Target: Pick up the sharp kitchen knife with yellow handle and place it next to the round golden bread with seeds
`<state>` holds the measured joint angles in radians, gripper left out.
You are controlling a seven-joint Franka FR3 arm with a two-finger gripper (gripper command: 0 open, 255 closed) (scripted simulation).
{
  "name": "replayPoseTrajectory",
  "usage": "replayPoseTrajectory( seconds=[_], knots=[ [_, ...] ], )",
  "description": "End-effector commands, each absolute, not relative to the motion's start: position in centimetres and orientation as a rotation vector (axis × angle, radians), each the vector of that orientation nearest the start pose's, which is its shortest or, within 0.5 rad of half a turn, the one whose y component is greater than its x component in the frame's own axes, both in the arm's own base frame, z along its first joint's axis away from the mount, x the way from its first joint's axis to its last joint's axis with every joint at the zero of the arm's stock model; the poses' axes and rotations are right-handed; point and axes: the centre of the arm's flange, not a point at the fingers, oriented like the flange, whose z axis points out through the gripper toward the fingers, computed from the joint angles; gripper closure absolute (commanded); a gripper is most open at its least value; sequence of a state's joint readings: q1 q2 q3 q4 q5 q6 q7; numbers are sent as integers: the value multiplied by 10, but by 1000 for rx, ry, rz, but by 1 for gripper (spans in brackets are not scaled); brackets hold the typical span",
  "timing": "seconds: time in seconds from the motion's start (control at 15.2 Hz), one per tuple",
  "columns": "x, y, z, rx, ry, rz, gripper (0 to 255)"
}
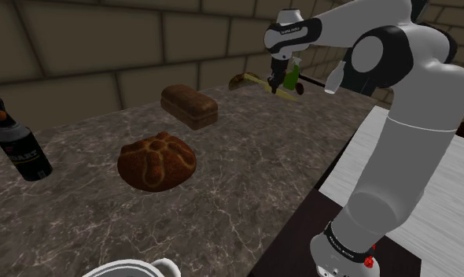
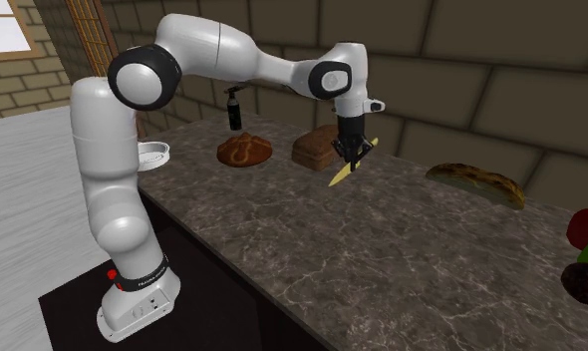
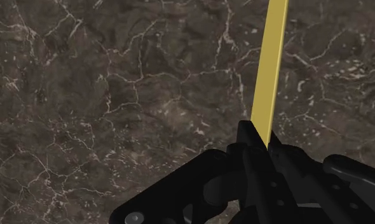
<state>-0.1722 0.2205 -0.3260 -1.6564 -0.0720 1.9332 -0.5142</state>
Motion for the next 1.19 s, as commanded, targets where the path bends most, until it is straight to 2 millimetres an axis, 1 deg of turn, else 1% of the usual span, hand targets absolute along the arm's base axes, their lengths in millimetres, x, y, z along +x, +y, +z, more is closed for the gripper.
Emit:
replayPoseTrajectory(
  seconds=[0.0, 1.12],
  knots=[
    [553, -275, 494, -3294, -80, 14, 255],
    [458, -72, 495, -3294, -80, 14, 255]
  ],
)
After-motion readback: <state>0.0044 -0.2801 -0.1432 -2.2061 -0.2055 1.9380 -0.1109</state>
